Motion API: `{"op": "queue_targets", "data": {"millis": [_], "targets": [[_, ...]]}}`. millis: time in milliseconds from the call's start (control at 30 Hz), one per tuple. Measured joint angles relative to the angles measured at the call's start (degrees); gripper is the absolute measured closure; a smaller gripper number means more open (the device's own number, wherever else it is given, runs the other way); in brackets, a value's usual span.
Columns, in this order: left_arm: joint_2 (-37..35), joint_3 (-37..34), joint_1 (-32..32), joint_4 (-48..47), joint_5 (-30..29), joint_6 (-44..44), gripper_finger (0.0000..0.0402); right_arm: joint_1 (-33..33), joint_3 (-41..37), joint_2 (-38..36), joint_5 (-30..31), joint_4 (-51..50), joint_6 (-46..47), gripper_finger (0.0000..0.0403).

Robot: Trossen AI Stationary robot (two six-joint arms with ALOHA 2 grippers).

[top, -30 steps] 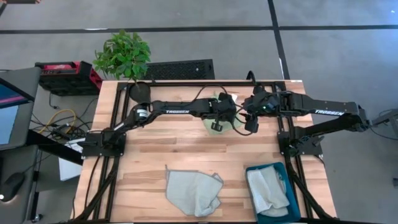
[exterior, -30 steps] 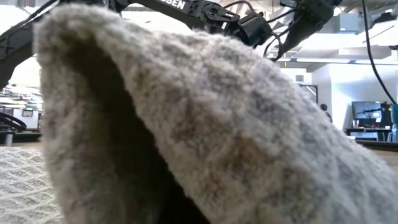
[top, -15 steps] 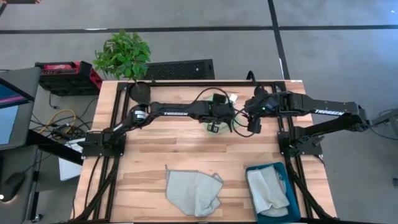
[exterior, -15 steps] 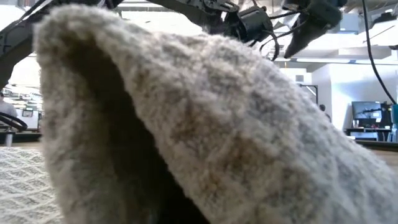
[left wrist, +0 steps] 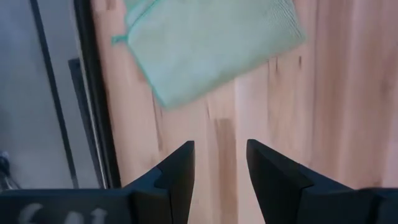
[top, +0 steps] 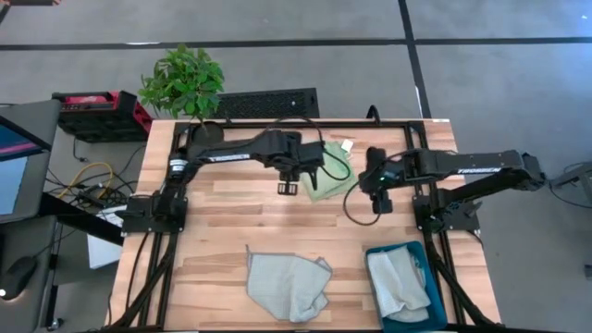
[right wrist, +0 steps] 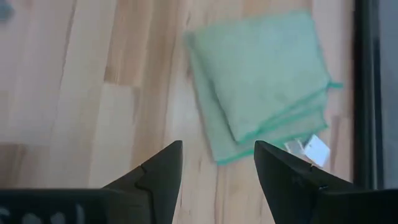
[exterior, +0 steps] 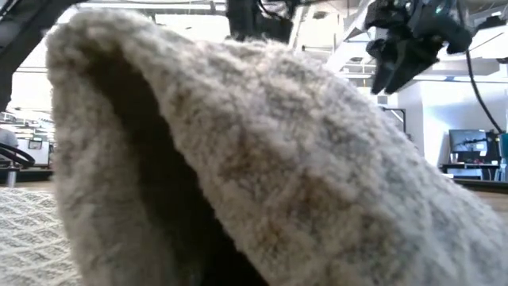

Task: Fold microfiber towels
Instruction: Put the green microfiber towel into the blue bin

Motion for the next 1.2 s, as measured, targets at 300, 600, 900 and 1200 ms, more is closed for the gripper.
{"op": "queue_targets", "data": {"millis": [300,600,900,1200], "targets": [[-8.26,0.00,-2.79,-7.57,-1.47,-7.87,0.0262,-0.62,-2.09,11.47,0.04,14.36,-5.01,0.0180],[-12.66,0.02,-6.61,-10.50,-4.85,-11.28,0.0262,-3.68,-2.11,25.54,-0.01,21.80,-7.99,0.0180],[-13.39,0.00,-8.82,-12.24,-5.65,-12.74,0.0262,-8.07,-2.11,32.33,-1.11,27.68,-10.88,0.0180],[-13.40,0.00,-8.90,-12.20,-5.80,-12.51,0.0262,-11.75,-1.78,36.79,-8.11,27.78,-12.68,0.0180]]}}
